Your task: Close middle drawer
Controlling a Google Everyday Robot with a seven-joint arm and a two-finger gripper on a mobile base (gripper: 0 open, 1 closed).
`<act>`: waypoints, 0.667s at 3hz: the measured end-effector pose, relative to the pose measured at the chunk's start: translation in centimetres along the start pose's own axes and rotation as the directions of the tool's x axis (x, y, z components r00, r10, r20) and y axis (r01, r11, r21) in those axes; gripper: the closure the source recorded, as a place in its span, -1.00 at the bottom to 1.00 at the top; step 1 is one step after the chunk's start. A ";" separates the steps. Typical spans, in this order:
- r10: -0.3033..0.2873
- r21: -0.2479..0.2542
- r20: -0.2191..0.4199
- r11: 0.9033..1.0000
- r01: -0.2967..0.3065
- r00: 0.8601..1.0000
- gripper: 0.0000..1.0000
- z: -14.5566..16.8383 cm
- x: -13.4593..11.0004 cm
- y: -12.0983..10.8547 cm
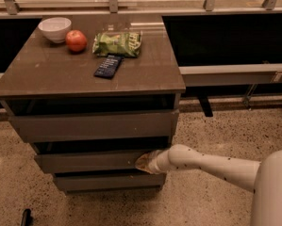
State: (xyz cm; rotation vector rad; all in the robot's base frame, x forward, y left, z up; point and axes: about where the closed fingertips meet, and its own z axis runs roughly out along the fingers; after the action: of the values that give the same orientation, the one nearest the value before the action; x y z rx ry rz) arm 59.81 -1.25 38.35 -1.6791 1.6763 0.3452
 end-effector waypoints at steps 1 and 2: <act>0.002 -0.011 0.013 1.000 -0.001 1.000 1.00 0.0 0.2 0.1; 0.001 -0.052 0.027 0.999 0.000 1.000 1.00 -1.0 0.3 2.7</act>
Offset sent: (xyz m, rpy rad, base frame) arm -0.0677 -0.0170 -0.0060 0.0266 0.0777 0.0791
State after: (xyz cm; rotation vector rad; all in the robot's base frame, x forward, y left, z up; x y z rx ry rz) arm 56.98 -1.84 38.02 -1.7046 1.6613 0.4133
